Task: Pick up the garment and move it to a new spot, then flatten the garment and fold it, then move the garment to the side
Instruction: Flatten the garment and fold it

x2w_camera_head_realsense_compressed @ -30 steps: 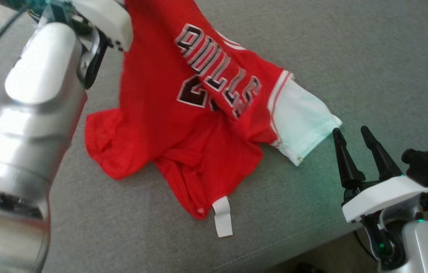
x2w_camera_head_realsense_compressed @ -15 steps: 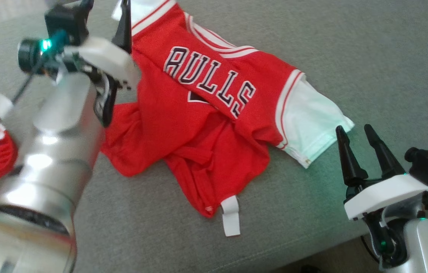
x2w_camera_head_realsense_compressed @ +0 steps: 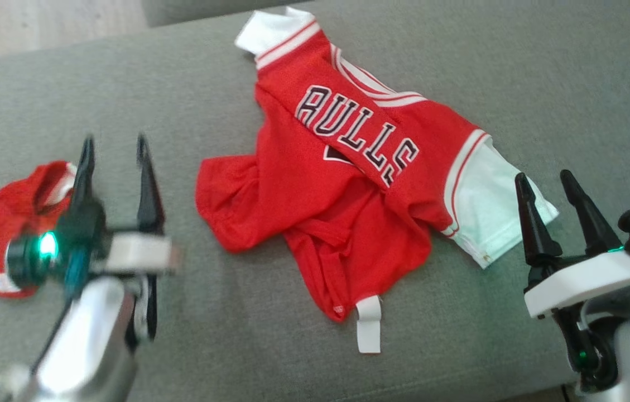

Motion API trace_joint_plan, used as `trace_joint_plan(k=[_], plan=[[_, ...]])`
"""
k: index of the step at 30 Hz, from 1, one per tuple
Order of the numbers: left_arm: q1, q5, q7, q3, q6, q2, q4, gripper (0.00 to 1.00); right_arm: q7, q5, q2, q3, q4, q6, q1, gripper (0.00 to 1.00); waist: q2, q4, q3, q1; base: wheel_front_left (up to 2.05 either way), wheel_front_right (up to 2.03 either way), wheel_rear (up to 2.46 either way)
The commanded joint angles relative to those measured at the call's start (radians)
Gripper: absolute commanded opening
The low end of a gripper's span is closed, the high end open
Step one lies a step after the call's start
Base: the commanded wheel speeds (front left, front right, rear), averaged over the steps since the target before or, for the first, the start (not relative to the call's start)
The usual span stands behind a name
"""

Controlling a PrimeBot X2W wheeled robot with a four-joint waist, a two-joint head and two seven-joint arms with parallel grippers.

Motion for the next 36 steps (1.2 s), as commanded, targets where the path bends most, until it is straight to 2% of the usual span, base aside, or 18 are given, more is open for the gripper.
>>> trace_joint_plan(k=[1,5,10,18,30,36], plan=[[-0.027,0.010,-0.008,0.047,0.010,0.033,-0.051,1.00,0.003,-0.005,-0.016,0.016,-0.041,-0.001,0.004,1.00,0.0000,0.016,-0.016,0.0001,0.00,0.00,0.00],[0.121,0.024,-0.008,0.075,0.059,0.075,-0.189,1.00,0.015,-0.014,-0.018,0.009,-0.057,-0.001,0.016,1.00,0.0000,0.038,-0.037,0.0001,0.00,0.00,0.00],[0.254,0.014,0.001,0.098,0.087,0.118,-0.302,1.00,0.030,-0.021,-0.022,0.016,-0.074,-0.001,0.033,1.00,0.0000,0.055,-0.057,0.0001,0.00,0.00,0.00],[0.371,-0.038,0.069,0.093,0.085,0.133,-0.382,1.00,0.051,-0.026,-0.022,0.021,-0.084,-0.001,0.055,1.00,0.0000,0.060,-0.082,0.0001,0.00,0.00,0.00],[0.386,-0.041,0.103,0.078,0.095,0.143,-0.422,1.00,0.058,-0.026,-0.017,0.019,-0.093,-0.001,0.064,1.00,0.0000,0.057,-0.085,0.0001,0.00,0.00,0.00],[0.330,-0.043,0.166,0.017,0.052,0.130,-0.416,1.00,0.054,-0.021,-0.015,0.020,-0.091,-0.001,0.057,1.00,0.0000,0.055,-0.065,0.0001,0.00,0.00,0.00]])
